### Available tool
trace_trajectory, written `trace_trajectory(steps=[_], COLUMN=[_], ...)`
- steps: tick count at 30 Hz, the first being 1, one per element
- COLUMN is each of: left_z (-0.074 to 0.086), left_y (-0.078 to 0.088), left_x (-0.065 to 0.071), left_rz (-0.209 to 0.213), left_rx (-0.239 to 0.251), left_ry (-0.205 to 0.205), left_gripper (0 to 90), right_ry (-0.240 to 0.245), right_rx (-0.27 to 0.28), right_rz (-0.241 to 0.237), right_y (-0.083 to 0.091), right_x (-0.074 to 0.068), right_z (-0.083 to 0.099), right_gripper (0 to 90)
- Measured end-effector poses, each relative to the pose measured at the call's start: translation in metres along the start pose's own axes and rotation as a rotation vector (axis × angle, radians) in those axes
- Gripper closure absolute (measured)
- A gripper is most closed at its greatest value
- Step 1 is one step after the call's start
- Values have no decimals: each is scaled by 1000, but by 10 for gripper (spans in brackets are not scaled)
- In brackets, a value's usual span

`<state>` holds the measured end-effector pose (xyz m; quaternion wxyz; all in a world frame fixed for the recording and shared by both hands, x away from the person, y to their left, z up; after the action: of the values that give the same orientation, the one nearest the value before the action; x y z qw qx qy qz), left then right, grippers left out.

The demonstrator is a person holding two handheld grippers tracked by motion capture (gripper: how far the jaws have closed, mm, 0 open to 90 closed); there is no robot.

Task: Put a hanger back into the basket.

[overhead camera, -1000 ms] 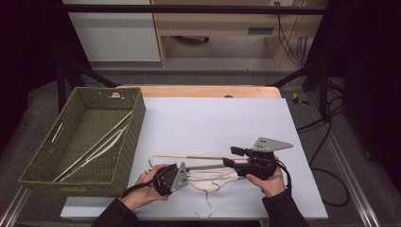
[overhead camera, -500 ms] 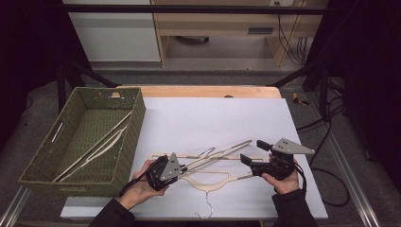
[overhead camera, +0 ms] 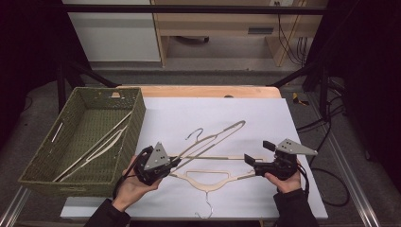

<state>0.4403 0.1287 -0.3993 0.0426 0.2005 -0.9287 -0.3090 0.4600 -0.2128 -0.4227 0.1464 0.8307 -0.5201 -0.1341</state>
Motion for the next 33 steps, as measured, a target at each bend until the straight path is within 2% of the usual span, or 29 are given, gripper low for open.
trace_trajectory(steps=[2,9,15,19,24,26,31,33], left_z=[-6,-30,-48,-56,-59,-59,-50,-46], left_y=[8,34,57,75,103,105,131,140], left_x=[-1,-7,-14,-24,-42,-43,-62,-68], left_rz=[4,-12,-27,-34,-81,-86,-117,-133], left_rx=[32,94,115,124,113,112,127,129], left_ry=[23,33,11,6,6,7,34,32], left_gripper=[866,865,865,865,865,865,865,865], right_ry=[-3,-7,-7,-9,3,-1,0,9], right_rx=[0,-4,-4,1,2,0,0,4], right_rz=[6,14,14,13,9,9,11,15], right_y=[0,-1,-1,-1,0,0,1,0], right_x=[1,2,3,3,4,4,3,4], right_z=[0,2,3,2,2,2,2,2], right_gripper=[74,57,52,51,51,49,47,47])
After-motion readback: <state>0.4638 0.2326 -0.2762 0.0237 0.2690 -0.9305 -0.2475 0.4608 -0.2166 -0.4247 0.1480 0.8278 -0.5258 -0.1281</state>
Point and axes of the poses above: each handheld gripper's, and its own axes: y roughly backward along the jaws, z roughly out of its underside, x roughly to its right, the point moved 4 cm from there along -y, roughly forward along the jaws, and after that the axes turned 12 degrees about z, right-handed, at the moved point
